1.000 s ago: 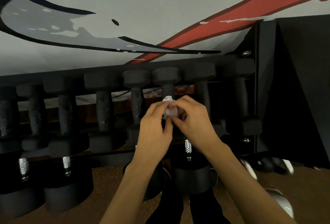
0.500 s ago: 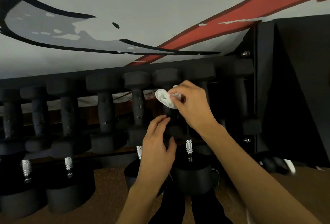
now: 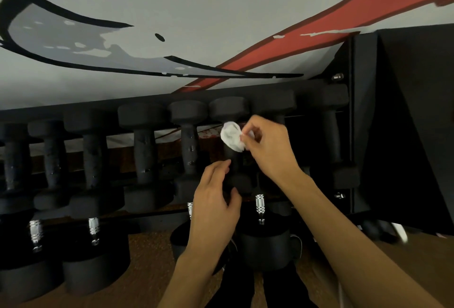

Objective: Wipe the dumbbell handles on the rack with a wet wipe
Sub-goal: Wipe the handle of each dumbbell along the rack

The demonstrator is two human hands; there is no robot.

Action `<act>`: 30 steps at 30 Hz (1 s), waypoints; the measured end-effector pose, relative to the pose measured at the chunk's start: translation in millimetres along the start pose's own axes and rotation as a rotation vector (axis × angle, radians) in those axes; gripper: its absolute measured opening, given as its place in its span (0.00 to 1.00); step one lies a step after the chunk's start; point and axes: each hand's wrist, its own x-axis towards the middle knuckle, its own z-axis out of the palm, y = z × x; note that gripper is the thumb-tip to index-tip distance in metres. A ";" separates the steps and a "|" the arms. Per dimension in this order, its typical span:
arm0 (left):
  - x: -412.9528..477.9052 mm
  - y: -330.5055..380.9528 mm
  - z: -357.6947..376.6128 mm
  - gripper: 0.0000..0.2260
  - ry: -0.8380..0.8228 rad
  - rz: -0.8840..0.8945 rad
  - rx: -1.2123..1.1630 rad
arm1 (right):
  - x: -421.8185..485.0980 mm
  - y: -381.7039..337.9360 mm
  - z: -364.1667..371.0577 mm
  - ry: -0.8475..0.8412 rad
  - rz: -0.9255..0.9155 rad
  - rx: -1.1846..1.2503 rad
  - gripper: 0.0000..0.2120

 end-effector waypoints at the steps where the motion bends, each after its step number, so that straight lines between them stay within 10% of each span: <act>1: -0.3 0.2 0.3 0.24 -0.001 0.000 0.000 | 5.2 -2.6 2.1 0.035 0.035 0.014 0.05; 15: 0.5 0.7 -1.8 0.20 -0.010 0.044 0.037 | -7.3 -2.9 14.3 -0.014 -0.149 -0.112 0.05; 23: 4.2 -4.3 -5.3 0.14 0.001 0.045 -0.006 | -16.1 11.2 -4.1 -0.315 -0.257 -0.132 0.03; 30: 3.0 -7.3 -2.9 0.13 0.011 0.034 -0.025 | 16.3 -0.9 2.4 0.019 -0.078 0.005 0.04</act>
